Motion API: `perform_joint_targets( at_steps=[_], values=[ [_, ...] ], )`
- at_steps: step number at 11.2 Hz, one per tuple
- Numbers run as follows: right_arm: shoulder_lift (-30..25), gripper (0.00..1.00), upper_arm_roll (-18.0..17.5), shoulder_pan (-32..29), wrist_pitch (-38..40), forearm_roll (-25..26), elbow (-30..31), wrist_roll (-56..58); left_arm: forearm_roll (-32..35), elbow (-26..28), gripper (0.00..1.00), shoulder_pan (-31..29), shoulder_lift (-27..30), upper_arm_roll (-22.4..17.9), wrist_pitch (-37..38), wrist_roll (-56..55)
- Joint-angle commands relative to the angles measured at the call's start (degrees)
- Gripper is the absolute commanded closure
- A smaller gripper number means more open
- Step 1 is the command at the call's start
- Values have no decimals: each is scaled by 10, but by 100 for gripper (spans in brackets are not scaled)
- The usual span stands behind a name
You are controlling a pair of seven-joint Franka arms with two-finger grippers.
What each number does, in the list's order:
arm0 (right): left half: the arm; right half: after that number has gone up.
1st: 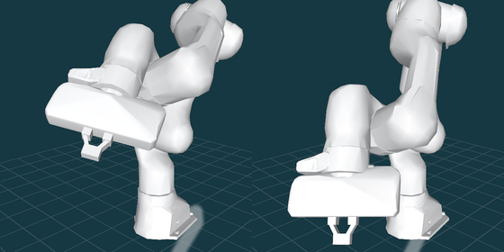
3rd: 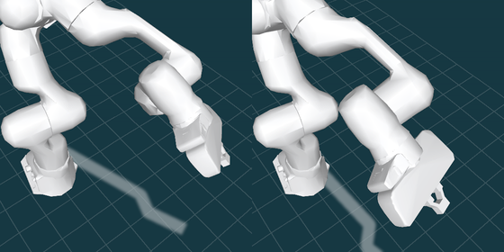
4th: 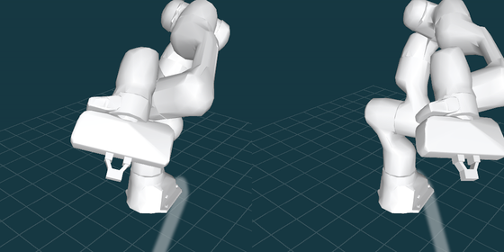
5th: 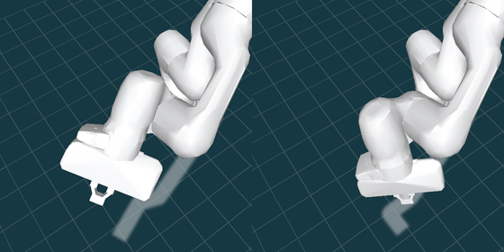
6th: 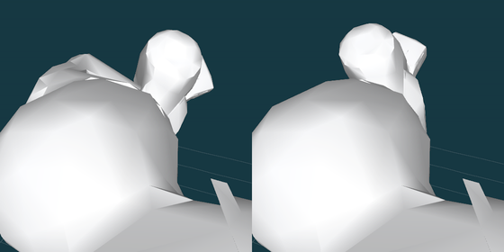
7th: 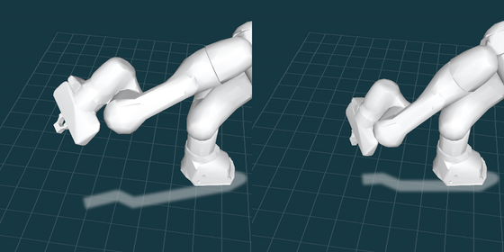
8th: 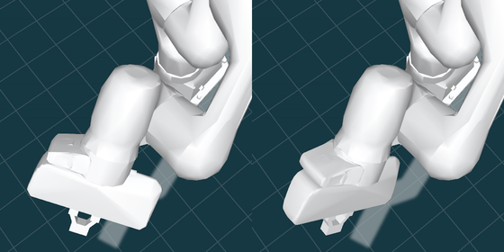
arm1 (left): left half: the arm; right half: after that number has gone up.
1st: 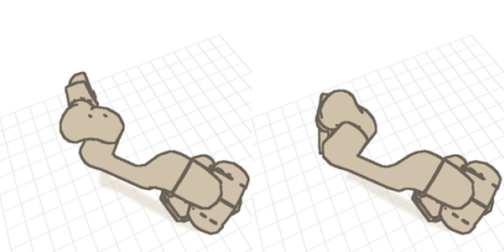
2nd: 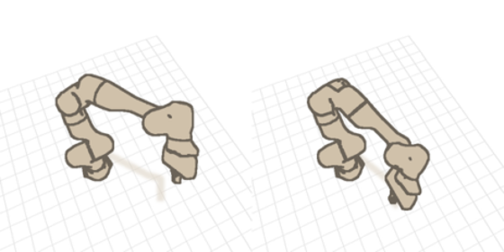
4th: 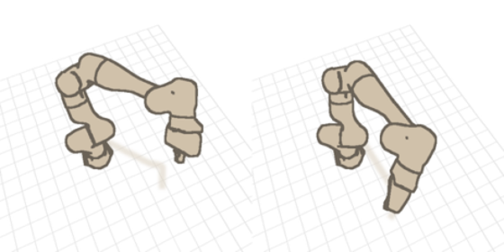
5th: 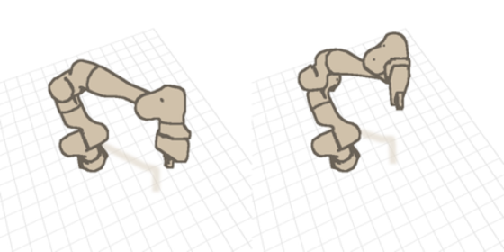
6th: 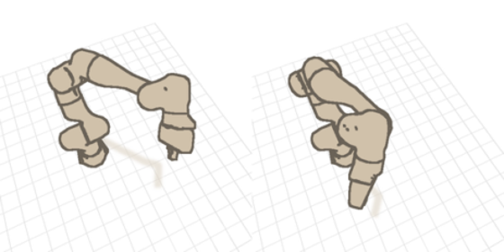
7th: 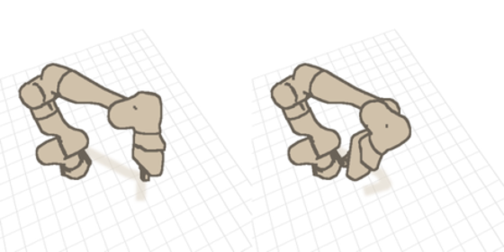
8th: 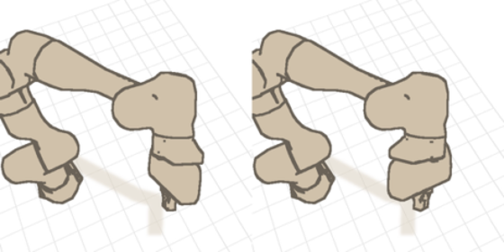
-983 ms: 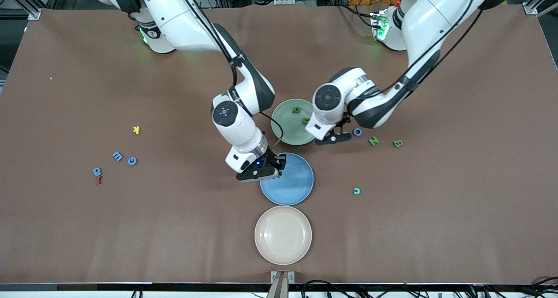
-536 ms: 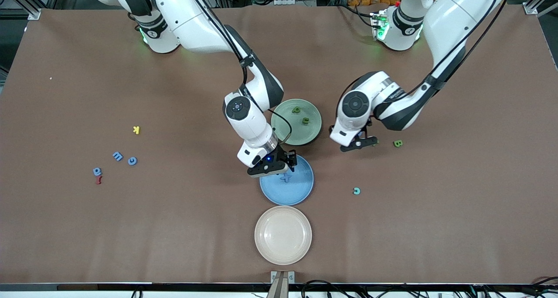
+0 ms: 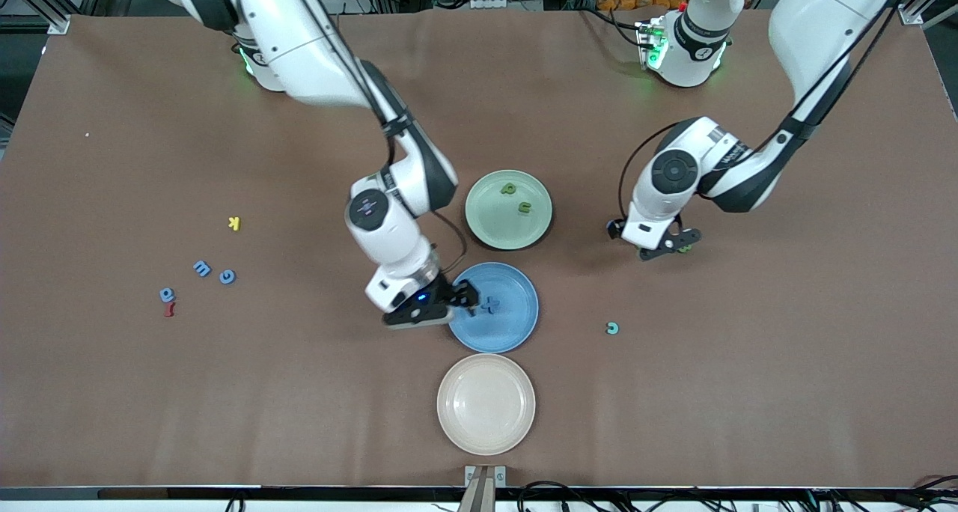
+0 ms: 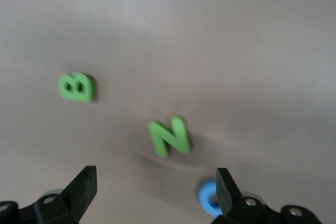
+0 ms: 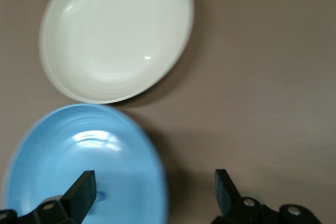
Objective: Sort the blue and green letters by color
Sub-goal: 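Lower the left gripper to green N while the right gripper reaches blue E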
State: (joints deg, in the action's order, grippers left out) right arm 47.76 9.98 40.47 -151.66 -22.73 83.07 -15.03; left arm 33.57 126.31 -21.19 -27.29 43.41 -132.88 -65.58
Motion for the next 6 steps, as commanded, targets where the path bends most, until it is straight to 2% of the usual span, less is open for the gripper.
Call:
perform_joint_targets(
  at_steps=[1,3,6],
  values=[
    [-82,0,-9,-93,102,4,59,156,29,19,0,-29,15,6,-43,-68],
    [-124,0,-9,-157,176,19,80,265,50,19,0,-28,2,6,-60,-137],
    [-166,0,-10,-256,208,95,129,408,62,31,0,-34,-8,3,-97,-162]
  ],
)
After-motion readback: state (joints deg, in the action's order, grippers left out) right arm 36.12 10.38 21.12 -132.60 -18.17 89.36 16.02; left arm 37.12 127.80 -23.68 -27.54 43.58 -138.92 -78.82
